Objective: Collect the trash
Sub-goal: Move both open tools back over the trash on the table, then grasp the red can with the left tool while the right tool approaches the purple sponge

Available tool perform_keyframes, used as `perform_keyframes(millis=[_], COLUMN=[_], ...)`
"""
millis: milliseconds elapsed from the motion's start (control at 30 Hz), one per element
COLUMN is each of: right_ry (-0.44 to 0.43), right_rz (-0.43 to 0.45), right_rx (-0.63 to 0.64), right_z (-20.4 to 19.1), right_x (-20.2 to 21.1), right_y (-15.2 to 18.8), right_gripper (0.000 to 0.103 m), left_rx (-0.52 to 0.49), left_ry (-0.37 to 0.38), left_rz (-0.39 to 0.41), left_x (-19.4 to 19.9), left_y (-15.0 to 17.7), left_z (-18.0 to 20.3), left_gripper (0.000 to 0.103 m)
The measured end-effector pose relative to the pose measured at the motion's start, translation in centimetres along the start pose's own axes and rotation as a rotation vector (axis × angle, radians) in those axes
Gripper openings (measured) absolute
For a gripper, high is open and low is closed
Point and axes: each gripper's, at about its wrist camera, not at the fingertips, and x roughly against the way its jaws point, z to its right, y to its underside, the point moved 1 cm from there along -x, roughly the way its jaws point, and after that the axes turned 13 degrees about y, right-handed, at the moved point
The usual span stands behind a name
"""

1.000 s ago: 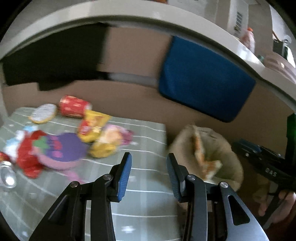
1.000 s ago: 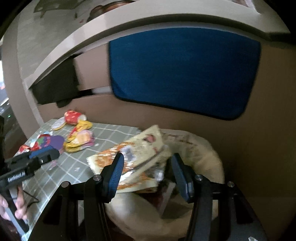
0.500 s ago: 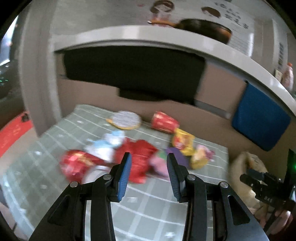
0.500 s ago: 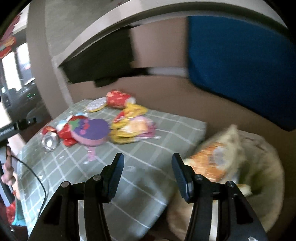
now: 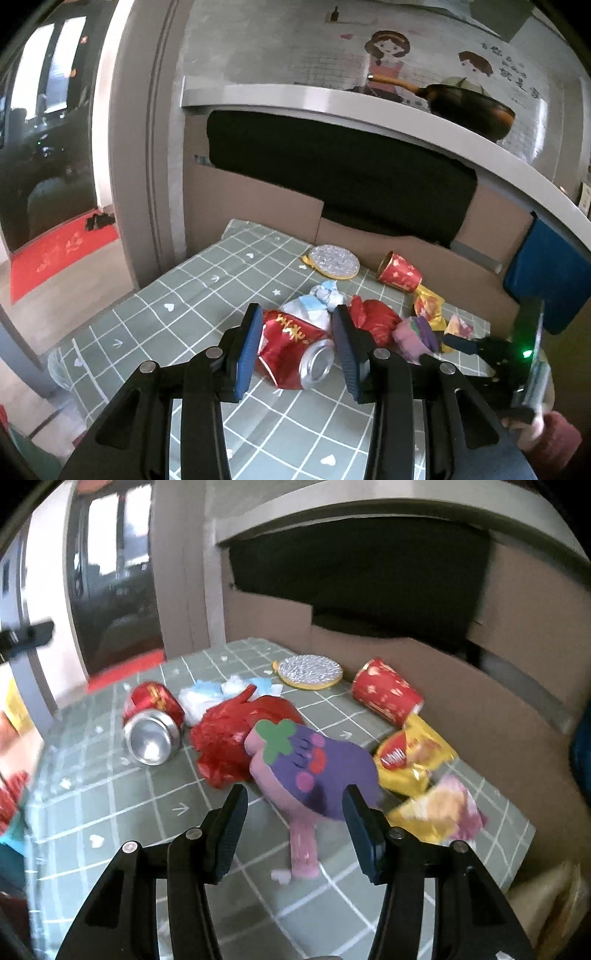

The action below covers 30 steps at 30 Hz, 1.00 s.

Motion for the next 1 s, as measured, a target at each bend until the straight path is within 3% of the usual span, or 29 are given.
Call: perform_keyframes(millis=[133, 267, 500, 733, 867, 1000], right_ry=[0.108, 0.147, 0.107, -0.005, -0.015, -0.015], right_rz=[-0.01, -0.04, -0.03, -0.065, -0.071, -0.062], right_rx=[0.094, 0.117, -0.053, -0.274, -0.305, -0.283], right_z=[-1.9, -1.9, 2.3, 7.7, 8.6, 8.2], right_x=[-2.4, -3.9, -0.7, 1.8, 2.2, 2.0], right_y=[-0.4, -0.5, -0.8, -0.1, 0.6, 1.5], right_gripper=[0.051, 0.05, 0.006, 0.006, 0.007, 0.023], left_rx=[0.04, 0.037, 0.035, 0.061, 0.102, 0.138], left_ry=[0.029, 0.066, 0.056, 0.043, 0.002, -0.046], left_rz=[-0.043, -0.089, -0.171, -0.221, -0.203, -0.133], left_x=[-1.5, -3.8, -8.1, -11.4, -11.4, -7.8], left_y=[0.5, 1.5, 2.7, 3.4, 3.0, 1.4], left_z=[-0.8, -0.4, -0.2, 0.2, -0.5, -2.8], left_gripper=[0.041, 0.041, 0.041, 0.041, 0.041, 0.041])
